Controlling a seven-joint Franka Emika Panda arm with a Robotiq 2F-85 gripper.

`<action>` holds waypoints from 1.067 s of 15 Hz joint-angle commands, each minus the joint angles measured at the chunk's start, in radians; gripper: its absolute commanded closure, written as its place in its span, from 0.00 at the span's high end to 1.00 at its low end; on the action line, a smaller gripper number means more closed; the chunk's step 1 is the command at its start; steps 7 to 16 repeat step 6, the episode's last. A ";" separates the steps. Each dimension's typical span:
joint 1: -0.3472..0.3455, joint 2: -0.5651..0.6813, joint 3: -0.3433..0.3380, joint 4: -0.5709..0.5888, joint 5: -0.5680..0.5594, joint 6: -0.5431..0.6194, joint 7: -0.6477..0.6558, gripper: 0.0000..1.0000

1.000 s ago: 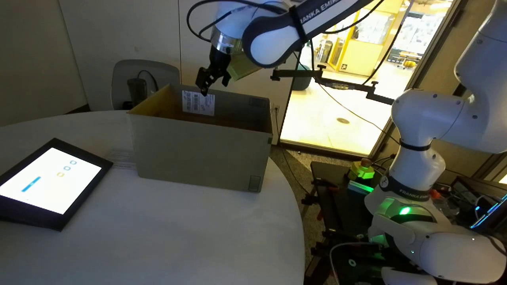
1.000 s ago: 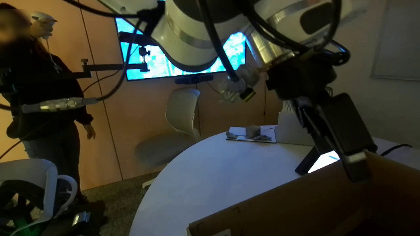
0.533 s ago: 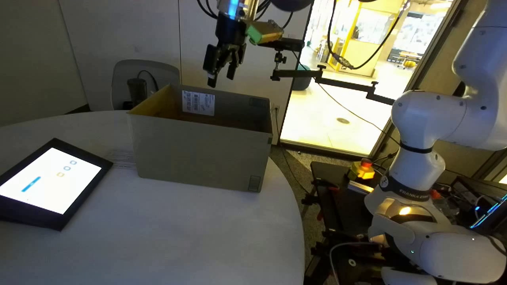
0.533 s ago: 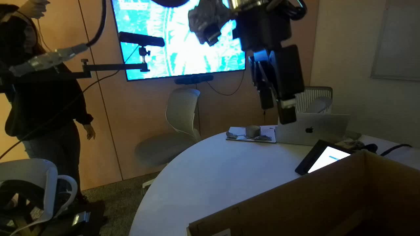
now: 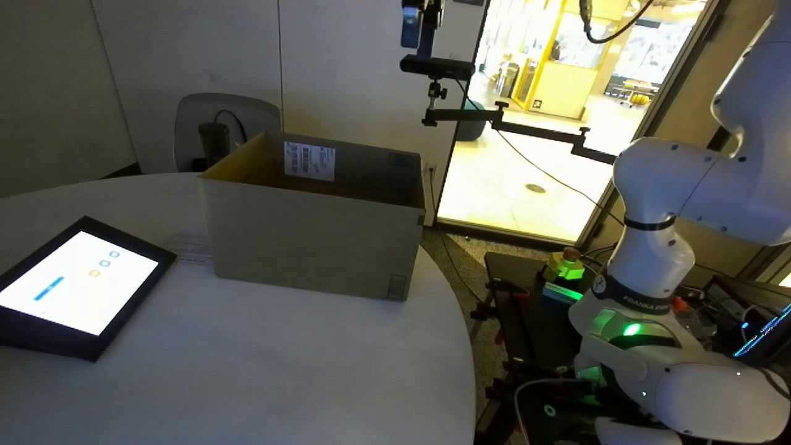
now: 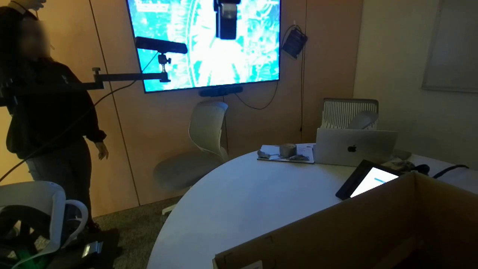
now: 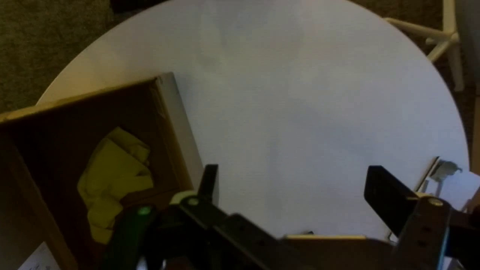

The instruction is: Pick up the marker and wrap it on the cloth, then put the cloth in the box

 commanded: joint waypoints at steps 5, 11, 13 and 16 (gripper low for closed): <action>-0.492 0.021 0.426 0.032 0.136 -0.119 -0.100 1.00; -0.500 0.020 0.432 0.032 0.137 -0.123 -0.103 1.00; -0.500 0.020 0.432 0.032 0.137 -0.123 -0.103 1.00; -0.500 0.020 0.432 0.032 0.137 -0.123 -0.103 1.00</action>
